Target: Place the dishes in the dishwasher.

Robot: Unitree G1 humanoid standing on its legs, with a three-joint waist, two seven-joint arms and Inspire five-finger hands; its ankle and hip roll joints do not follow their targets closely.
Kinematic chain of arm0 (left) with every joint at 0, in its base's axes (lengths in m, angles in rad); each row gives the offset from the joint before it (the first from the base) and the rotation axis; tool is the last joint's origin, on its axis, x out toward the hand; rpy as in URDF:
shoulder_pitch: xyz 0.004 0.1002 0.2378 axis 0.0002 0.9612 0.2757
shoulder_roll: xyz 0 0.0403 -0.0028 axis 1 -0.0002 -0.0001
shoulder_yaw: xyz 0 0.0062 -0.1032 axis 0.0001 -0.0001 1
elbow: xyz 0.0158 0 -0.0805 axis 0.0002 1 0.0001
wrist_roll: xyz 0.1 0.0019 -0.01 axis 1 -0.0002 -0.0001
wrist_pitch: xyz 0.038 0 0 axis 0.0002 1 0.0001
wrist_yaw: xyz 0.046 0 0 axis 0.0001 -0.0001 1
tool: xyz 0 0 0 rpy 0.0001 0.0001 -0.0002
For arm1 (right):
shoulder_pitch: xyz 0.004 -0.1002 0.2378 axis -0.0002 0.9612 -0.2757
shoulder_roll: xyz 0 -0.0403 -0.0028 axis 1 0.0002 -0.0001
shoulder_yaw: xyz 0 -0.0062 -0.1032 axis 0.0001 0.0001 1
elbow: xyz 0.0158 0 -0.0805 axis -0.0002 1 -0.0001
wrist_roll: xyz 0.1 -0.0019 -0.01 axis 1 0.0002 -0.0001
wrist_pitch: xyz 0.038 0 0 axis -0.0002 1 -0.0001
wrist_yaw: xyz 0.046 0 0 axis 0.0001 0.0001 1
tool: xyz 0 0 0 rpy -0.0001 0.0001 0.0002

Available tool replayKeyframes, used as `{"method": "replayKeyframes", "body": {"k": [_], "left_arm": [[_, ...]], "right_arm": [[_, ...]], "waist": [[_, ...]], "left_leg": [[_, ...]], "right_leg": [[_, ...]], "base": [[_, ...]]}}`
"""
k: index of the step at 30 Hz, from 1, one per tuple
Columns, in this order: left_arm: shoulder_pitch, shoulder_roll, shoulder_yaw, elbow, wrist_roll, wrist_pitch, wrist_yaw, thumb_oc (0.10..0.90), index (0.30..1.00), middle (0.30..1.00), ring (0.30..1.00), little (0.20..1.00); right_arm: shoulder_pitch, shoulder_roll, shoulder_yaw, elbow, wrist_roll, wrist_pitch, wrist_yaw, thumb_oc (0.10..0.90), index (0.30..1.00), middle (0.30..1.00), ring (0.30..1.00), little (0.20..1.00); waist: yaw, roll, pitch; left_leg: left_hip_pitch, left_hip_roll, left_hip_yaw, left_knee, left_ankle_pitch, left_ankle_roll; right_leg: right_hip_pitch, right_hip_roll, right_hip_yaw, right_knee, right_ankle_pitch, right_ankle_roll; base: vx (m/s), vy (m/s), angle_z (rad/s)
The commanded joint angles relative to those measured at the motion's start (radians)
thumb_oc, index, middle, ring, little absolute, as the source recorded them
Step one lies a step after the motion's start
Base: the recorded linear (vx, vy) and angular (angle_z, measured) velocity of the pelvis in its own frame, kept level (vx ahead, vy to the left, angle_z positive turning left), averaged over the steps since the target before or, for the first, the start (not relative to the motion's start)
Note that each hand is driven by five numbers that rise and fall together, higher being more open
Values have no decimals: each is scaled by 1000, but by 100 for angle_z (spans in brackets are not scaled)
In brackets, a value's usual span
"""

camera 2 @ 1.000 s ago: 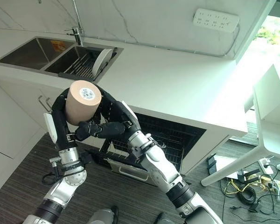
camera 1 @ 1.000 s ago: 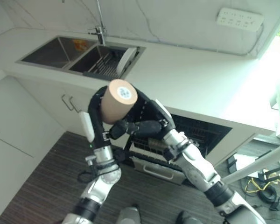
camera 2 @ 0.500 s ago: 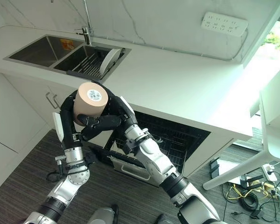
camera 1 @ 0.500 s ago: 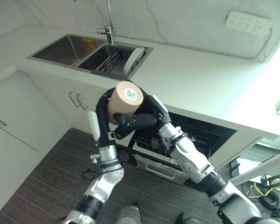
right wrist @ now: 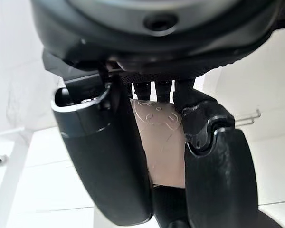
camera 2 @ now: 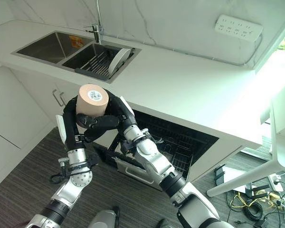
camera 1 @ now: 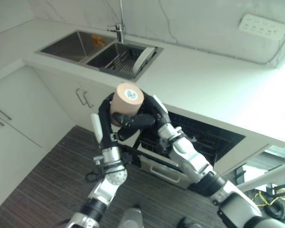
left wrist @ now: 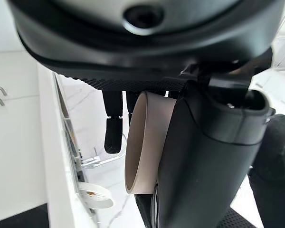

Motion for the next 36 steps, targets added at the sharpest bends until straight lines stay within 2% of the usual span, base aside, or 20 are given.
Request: {"method": "replayKeyframes", "body": {"k": [1,6,8,9,11,12,14,16,18,20,22,28,29,30,31,36], "left_arm": [[-164,-3,-164,-119,71,-99,-83,400,300,300,300,300],[-170,14,-174,-112,90,-78,-105,400,300,300,300,300],[-174,16,-179,-109,79,-61,-119,540,509,509,509,509],[-173,18,-181,-107,58,-53,-140,800,900,900,900,900],[-169,20,-183,-103,20,-47,-183,800,900,900,900,900],[-162,25,-188,-99,-12,-67,-243,800,900,900,900,900],[-155,29,-194,-109,-8,-72,-271,800,900,900,900,900],[-139,52,-187,-123,-34,-28,-267,800,900,900,900,900],[-96,89,-135,-122,-52,-28,-261,800,900,900,900,900],[-60,105,-107,-127,-61,-31,-271,800,900,900,900,900],[4,129,-59,-132,-78,-42,-296,800,900,900,900,900],[93,149,7,-151,-97,-73,-337,800,900,900,900,900],[107,154,19,-158,-117,-53,-374,800,900,900,900,900],[124,159,26,-159,-189,-6,-445,800,900,900,900,900],[139,157,30,-141,-187,12,-480,800,900,900,900,900],[213,198,61,-117,-62,-10,-511,800,900,900,900,900]], "right_arm": [[-244,109,-40,-38,9,-113,3,400,300,300,300,300],[-250,103,-38,-15,-32,-147,-32,400,300,300,300,300],[-252,99,-43,-14,-39,-159,-49,400,300,300,300,300],[-252,97,-45,-13,-40,-168,-62,400,300,300,300,300],[-248,93,-51,-17,-41,-187,-94,400,300,300,300,300],[-243,86,-72,-28,-30,-225,-158,400,300,300,300,300],[-239,77,-96,-37,-24,-249,-191,400,300,300,300,300],[-220,49,-148,-74,-26,-300,-259,400,300,300,300,300],[-159,0,-209,-153,8,-336,-294,400,300,300,300,300],[-118,-21,-243,-198,33,-343,-292,400,300,300,300,300],[-36,-61,-292,-267,80,-364,-254,400,300,300,300,300],[89,-99,-370,-359,161,-411,-185,400,300,300,300,300],[109,-103,-383,-370,173,-407,-165,400,300,300,300,300],[136,-108,-394,-383,185,-391,-130,400,300,300,300,300],[154,-108,-403,-384,184,-374,-101,400,300,300,300,300],[243,-151,-431,-369,207,-346,-22,400,300,300,300,300]], "waist": [[23,-13,-18],[24,-7,-18],[24,-4,-18],[24,-2,-19],[22,2,-20],[18,8,-22],[15,14,-22],[5,24,-20],[-9,30,-19],[-16,33,-17],[-29,38,-13],[-53,49,-14],[-58,51,-16],[-66,55,-19],[-71,57,-20],[-83,62,-24]], "left_leg": [[31,-25,-39,4,-101,16],[32,-25,-41,4,-99,16],[32,-26,-42,4,-100,17],[33,-26,-44,4,-99,17],[33,-27,-44,4,-99,17],[33,-26,-43,4,-98,17],[34,-25,-42,4,-99,18],[33,-23,-38,4,-99,19],[31,-21,-31,4,-98,22],[31,-19,-26,4,-98,24],[30,-15,-18,4,-98,25],[32,-8,3,4,-101,27],[33,-6,7,4,-102,27],[34,-3,14,4,-102,27],[35,-1,19,4,-103,27],[32,2,34,4,-102,26]], "right_leg": [[106,3,53,-33,-100,54],[108,4,52,-33,-100,53],[109,3,52,-33,-101,53],[109,3,52,-33,-101,53],[110,3,52,-33,-101,52],[109,4,52,-33,-102,52],[110,5,53,-33,-103,50],[107,6,57,-33,-104,49],[100,6,64,-33,-104,49],[97,7,66,-33,-103,49],[92,8,72,-33,-104,49],[86,11,82,-33,-106,49],[86,12,84,-33,-107,49],[85,13,85,-33,-108,49],[85,12,86,-33,-107,50],[79,9,89,-33,-107,54]], "base": [[26,-3,5],[22,1,3],[0,0,0],[0,0,0],[20,18,1],[39,43,3],[34,53,2],[19,67,0],[-7,52,1],[-14,39,3],[-25,48,1],[-10,33,-4],[-10,50,-9],[-9,56,-18],[-5,56,-24],[-10,36,-5]]}}
